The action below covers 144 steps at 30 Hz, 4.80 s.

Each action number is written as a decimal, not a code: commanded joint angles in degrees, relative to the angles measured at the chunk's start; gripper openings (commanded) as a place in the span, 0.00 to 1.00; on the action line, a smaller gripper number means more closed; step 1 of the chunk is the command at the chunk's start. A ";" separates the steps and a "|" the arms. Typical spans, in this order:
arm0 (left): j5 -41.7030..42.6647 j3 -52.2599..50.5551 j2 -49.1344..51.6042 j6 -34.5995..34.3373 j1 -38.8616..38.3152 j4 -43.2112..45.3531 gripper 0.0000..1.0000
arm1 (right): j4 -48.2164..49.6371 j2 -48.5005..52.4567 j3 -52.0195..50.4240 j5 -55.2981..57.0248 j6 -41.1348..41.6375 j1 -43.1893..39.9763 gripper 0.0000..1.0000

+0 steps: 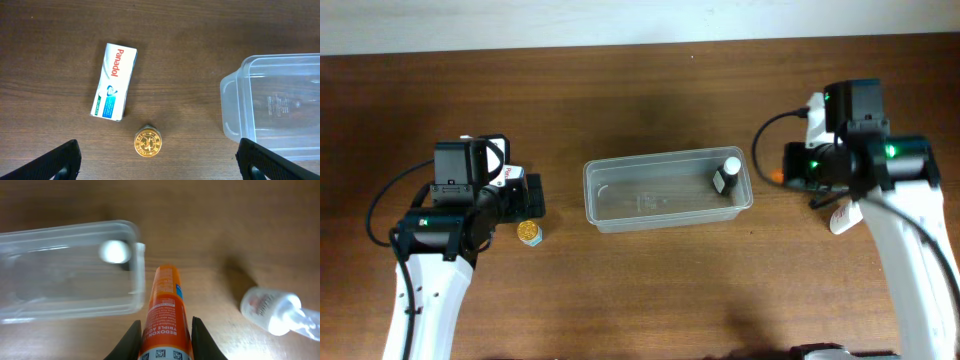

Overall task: Pack container
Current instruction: 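Place the orange tube into the container beside the dark bottle, then move right gripper to the white Calamine bottle and grasp it, then lower the white bottle into the container and open right gripper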

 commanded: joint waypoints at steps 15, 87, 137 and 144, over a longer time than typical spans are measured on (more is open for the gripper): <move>0.63 1.25 0.04 -0.31 -0.22 -0.02 1.00 | 0.68 17.42 -1.01 -0.98 -0.15 9.51 0.18; 0.63 1.25 0.04 -0.31 -0.22 0.00 1.00 | -2.69 23.04 1.09 3.37 5.22 -26.80 0.21; 0.63 1.25 0.04 -0.31 -0.22 -0.04 1.00 | -1.20 35.15 18.51 3.17 3.98 15.02 0.17; 0.63 1.22 0.04 -0.31 -0.22 -0.07 1.00 | -1.44 35.30 18.51 3.17 3.93 15.04 0.45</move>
